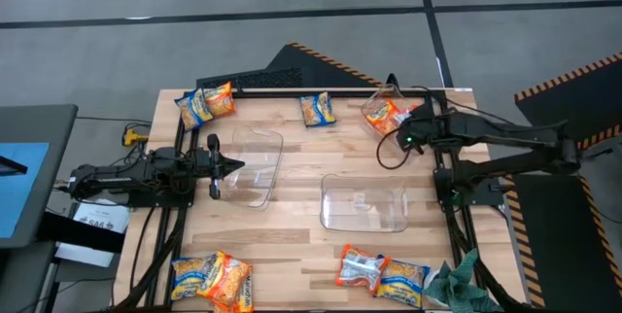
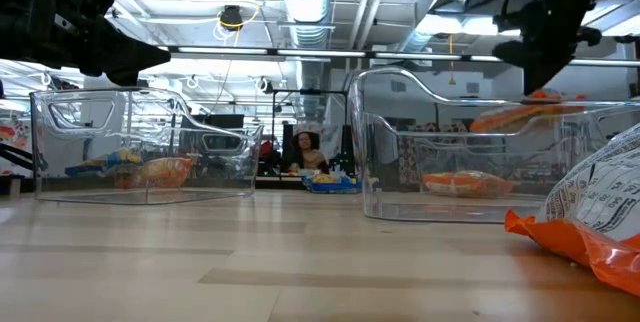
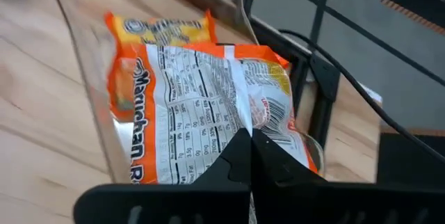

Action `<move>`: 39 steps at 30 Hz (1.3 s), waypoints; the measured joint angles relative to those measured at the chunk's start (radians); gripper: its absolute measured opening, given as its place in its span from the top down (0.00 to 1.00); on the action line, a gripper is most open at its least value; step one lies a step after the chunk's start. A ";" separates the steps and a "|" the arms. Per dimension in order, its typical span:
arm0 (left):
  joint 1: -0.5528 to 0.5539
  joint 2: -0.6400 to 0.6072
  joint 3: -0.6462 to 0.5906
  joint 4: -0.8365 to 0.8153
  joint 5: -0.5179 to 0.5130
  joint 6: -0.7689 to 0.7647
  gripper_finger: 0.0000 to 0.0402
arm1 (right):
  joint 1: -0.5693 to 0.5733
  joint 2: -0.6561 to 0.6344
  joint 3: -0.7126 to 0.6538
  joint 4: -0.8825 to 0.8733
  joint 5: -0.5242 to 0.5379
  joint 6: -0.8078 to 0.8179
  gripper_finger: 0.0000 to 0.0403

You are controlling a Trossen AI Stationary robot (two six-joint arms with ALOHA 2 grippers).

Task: Sort Maruchan noodles
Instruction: Put the orange noodle pack into the top transparent bin, then put the blue noodle pack into the middle transparent bin

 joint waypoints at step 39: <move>0.000 0.000 0.000 0.055 0.000 -0.080 1.00 | 0.041 -0.056 -0.196 1.088 -0.541 -0.653 0.44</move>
